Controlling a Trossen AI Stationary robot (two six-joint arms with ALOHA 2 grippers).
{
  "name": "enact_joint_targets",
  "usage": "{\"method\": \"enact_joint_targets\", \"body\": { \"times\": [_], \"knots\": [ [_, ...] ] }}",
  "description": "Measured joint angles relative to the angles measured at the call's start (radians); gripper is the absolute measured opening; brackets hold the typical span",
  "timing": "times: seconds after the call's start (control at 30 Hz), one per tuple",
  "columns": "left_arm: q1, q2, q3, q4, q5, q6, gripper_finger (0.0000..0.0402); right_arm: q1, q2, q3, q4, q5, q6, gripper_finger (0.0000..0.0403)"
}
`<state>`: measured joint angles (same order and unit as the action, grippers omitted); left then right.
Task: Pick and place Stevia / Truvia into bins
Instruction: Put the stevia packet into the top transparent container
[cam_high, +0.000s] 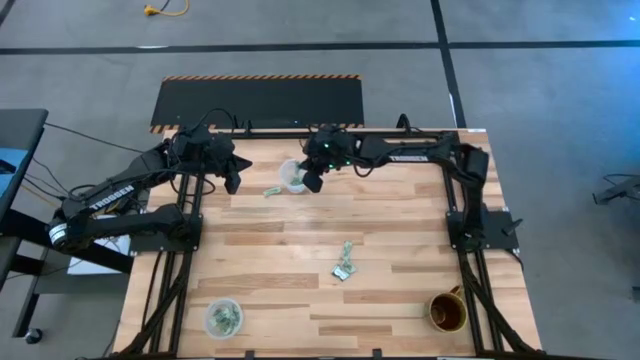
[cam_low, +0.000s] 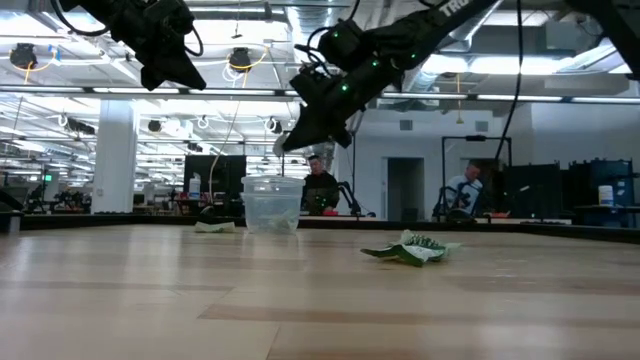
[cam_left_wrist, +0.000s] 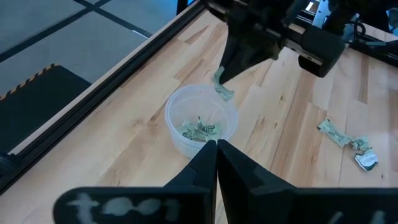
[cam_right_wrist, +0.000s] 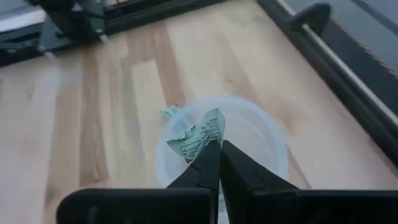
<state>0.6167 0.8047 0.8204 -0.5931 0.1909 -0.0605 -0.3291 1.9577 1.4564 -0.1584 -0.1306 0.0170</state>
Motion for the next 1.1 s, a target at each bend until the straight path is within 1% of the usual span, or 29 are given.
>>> {"method": "enact_joint_targets", "body": {
  "times": [0.17,0.37,0.5,0.7,0.8,0.97,1.1],
  "knots": [
    [0.000,0.000,0.000,0.000,0.000,0.000,0.0000,-0.021,0.012,0.004,-0.005,-0.076,0.001,0.0022],
    [0.000,0.000,0.000,0.000,0.000,0.000,0.0000,-0.033,0.011,0.004,-0.005,-0.079,0.001,0.0066],
    [0.000,0.000,0.000,0.000,0.000,0.000,0.0000,-0.032,0.011,0.004,-0.006,-0.082,0.001,0.0086],
    [0.000,0.000,0.000,0.000,0.000,0.000,0.0000,-0.025,-0.023,0.004,-0.032,-0.080,-0.002,0.0095],
    [0.000,0.000,0.000,0.000,0.000,0.000,0.0000,-0.011,-0.055,0.004,-0.114,-0.076,0.001,0.0095],
    [0.000,0.000,0.000,0.000,0.000,0.000,0.0000,0.055,-0.099,0.003,-0.295,0.040,0.034,0.0091],
    [0.000,0.000,0.000,0.000,0.000,0.000,0.0000,0.130,-0.124,-0.012,-0.396,0.139,0.105,0.0085]
  ]
}}
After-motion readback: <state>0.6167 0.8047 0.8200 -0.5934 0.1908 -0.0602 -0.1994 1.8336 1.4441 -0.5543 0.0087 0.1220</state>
